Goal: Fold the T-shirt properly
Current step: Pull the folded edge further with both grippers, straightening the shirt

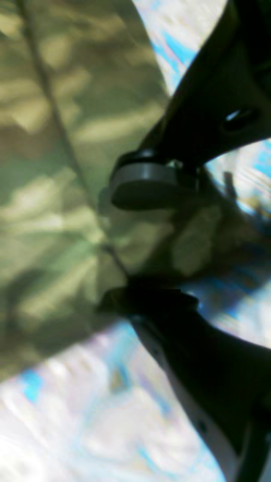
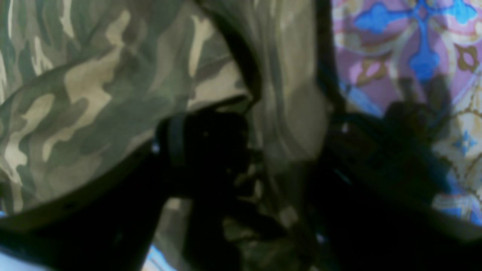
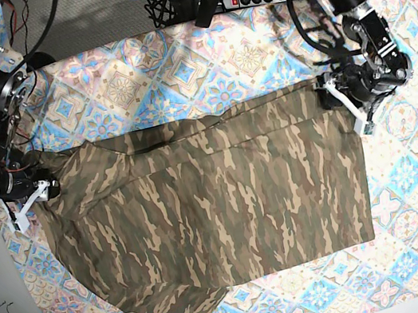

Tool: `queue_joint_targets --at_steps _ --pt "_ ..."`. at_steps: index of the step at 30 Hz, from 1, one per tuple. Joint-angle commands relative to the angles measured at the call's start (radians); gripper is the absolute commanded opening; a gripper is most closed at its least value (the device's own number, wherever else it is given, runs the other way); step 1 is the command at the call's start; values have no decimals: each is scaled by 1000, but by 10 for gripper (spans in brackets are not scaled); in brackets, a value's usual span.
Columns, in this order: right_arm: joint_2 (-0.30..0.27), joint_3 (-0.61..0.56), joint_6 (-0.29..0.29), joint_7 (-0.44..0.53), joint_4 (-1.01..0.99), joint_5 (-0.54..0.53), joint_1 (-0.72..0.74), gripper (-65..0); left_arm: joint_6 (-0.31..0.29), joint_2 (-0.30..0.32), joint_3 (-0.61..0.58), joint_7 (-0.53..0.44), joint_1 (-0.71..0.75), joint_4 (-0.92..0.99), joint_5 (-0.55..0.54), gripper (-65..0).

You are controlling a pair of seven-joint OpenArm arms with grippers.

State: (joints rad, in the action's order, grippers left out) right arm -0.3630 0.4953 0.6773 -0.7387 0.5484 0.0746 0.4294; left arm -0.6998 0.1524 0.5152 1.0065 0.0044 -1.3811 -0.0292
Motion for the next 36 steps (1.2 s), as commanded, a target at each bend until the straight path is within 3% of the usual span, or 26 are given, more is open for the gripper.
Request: queue_joint_targets --at_steps 1,7,14,19,24,31,33,36 --pt "29 -8 21 -121 -24 49 -24 -308 2 16 24 -2 -1 -67 -8 -297" --pt "31 -8 21 -121 -24 49 -24 -308 2 0 70 27 19 -174 35 -297" --pt "31 -8 21 -120 -24 49 -24 -308 2 -6 87 21 19 -1 50 -296" --pt "31 -10 21 -120 -24 49 -24 -308 2 -32 89 -68 27 30 58 -296" --pt "31 -10 21 -121 -24 49 -24 -308 2 -44 86 -70 19 90 51 -296" --pt "31 -10 21 -120 -24 49 -24 -313 2 -113 81 -73 22 93 62 -307" --pt "31 -10 21 -120 -24 50 -24 -329 2 -119 63 -74 26 93 64 -343" --pt "31 -20 21 -120 -24 50 -24 -421 2 -115 -3 -70 29 95 64 -482"
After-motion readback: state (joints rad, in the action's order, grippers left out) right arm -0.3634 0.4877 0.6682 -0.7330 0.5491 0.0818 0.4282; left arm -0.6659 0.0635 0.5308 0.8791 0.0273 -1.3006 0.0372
